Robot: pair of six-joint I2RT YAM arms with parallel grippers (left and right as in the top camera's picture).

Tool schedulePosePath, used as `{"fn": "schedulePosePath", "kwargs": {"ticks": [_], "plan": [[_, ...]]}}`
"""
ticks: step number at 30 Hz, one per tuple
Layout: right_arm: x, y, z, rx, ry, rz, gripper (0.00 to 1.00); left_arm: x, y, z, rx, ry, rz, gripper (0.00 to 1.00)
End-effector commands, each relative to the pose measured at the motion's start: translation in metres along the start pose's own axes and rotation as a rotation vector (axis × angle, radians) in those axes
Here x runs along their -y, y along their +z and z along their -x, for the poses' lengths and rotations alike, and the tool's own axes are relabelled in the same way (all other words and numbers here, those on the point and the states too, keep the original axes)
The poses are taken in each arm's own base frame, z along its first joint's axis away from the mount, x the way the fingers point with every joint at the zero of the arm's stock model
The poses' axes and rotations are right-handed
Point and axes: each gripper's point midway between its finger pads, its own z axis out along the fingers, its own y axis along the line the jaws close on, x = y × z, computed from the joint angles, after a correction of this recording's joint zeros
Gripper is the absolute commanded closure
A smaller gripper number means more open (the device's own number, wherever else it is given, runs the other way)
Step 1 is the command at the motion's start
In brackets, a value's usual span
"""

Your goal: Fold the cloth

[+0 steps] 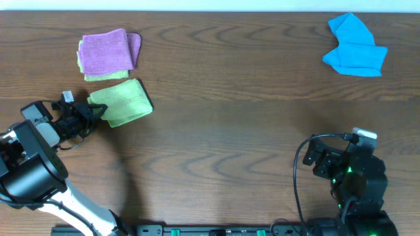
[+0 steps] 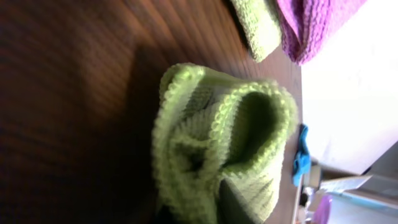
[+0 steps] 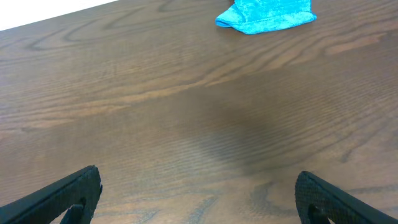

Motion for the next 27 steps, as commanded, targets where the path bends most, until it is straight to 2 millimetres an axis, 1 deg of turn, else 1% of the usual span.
{"fn": "schedulePosePath", "kwargs": {"ticks": [1,5,9,11,16,21,23,27], "plan": [[-0.002,-0.002,0.001,0.005,0.009,0.009,0.01,-0.002,0.003,-0.005,-0.018,-0.017,-0.013,0.94],[-0.002,-0.002,0.001,0.005,0.009,0.009,0.01,0.020,0.000,0.002,-0.032,0.001,-0.101,0.94],[-0.002,-0.002,0.001,0.005,0.009,0.009,0.01,0.054,-0.009,0.022,-0.027,0.050,-0.191,0.94],[-0.002,-0.002,0.001,0.005,0.009,0.009,0.01,0.068,-0.014,0.031,-0.010,0.073,-0.200,0.94],[-0.002,-0.002,0.001,0.005,0.009,0.009,0.01,0.116,-0.032,0.049,0.037,0.197,-0.227,0.94],[-0.002,-0.002,0.001,0.005,0.009,0.009,0.01,0.153,-0.041,0.057,0.059,0.270,-0.252,0.94],[-0.002,-0.002,0.001,0.005,0.009,0.009,0.01,0.161,-0.041,0.058,0.059,0.293,-0.257,0.94],[-0.002,-0.002,0.001,0.005,0.009,0.009,0.01,0.176,-0.034,0.055,0.036,0.307,-0.274,0.94]]}}
